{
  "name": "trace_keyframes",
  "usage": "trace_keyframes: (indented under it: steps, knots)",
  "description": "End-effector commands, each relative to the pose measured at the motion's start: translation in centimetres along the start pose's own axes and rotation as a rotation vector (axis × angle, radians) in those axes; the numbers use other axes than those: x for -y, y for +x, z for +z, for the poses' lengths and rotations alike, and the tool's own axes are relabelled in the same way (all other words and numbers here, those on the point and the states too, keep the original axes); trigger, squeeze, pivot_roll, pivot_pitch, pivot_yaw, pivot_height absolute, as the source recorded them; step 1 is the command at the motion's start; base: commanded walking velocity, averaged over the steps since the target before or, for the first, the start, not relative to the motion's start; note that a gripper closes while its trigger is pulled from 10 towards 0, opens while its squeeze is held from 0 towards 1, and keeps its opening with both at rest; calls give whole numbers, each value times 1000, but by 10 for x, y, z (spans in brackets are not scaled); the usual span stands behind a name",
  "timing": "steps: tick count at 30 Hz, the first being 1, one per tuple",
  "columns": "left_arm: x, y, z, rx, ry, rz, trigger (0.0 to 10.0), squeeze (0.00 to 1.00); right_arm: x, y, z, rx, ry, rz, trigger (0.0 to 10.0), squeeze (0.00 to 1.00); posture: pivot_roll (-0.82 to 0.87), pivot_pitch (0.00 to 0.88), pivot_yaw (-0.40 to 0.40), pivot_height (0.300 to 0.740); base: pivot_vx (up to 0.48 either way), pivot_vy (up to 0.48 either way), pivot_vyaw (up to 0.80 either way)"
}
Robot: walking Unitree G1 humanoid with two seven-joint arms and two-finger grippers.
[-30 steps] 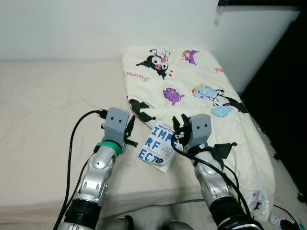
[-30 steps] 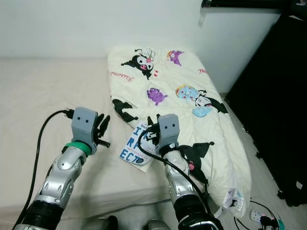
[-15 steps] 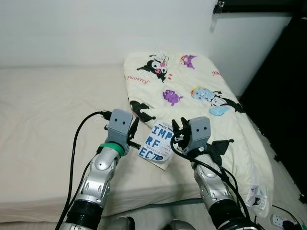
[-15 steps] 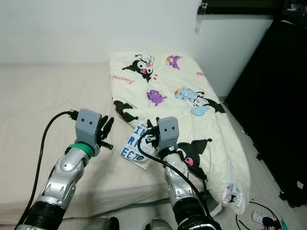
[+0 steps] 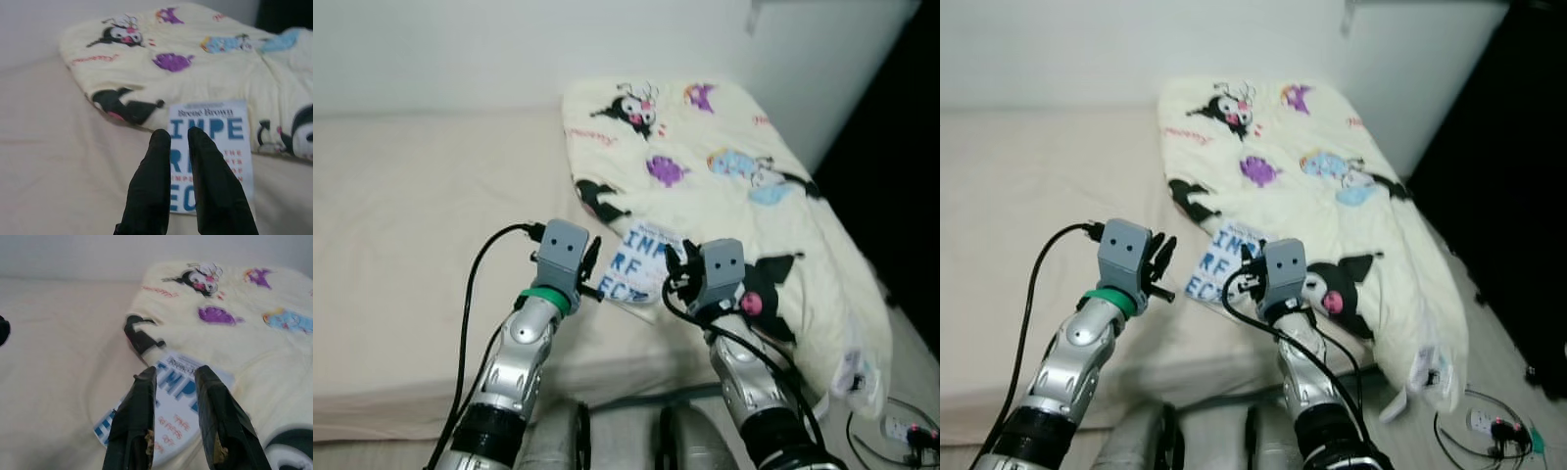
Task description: Clean up the room
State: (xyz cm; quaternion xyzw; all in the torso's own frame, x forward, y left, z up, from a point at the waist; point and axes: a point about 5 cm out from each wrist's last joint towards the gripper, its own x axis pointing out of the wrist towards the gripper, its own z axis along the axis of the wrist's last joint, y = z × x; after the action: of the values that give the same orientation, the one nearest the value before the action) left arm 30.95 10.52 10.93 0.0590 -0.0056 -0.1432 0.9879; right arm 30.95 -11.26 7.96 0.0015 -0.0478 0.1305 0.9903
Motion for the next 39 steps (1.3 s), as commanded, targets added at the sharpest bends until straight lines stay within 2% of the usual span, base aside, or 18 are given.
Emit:
trace_keyframes:
  steps: [1,7,22,28,32,35,36,38,39]
  knots:
    - [0,-1,-5,-23,9,-9,10000,0,0,-2,-2,-9,22,-5,10000,0,-43,23,60,607,0,0,0]
    - [-1,-3,-5,-30,15,-12,10000,0,0,-4,0,4,94,8,10000,0,-44,38,72,607,0,0,0]
    - [-4,-5,-6,-42,28,-16,10000,0,-11,-7,-3,-15,149,77,10000,0,-36,58,95,607,0,0,0]
    - [-11,-7,-7,-52,78,40,10000,0,-14,-7,-5,-41,192,109,10000,0,-18,85,87,607,0,0,0]
    - [-21,-4,-7,-60,152,117,10000,0,-5,2,-4,-58,228,90,10000,0,4,125,69,607,0,0,0]
    - [-23,-3,-6,-61,158,135,10000,0,-2,5,-4,-63,247,81,10000,0,7,130,67,607,0,0,0]
    - [-27,-4,-4,-57,167,152,10000,0,4,10,-5,-78,281,48,10000,0,25,166,61,607,0,0,0]
    - [-31,-3,-2,-53,171,166,10000,0,10,15,-6,-98,312,7,10000,0,25,166,61,607,0,0,0]
    - [-35,-6,3,-43,177,177,10000,24,16,19,-6,-111,352,-35,10000,455,47,216,65,607,0,0,0]
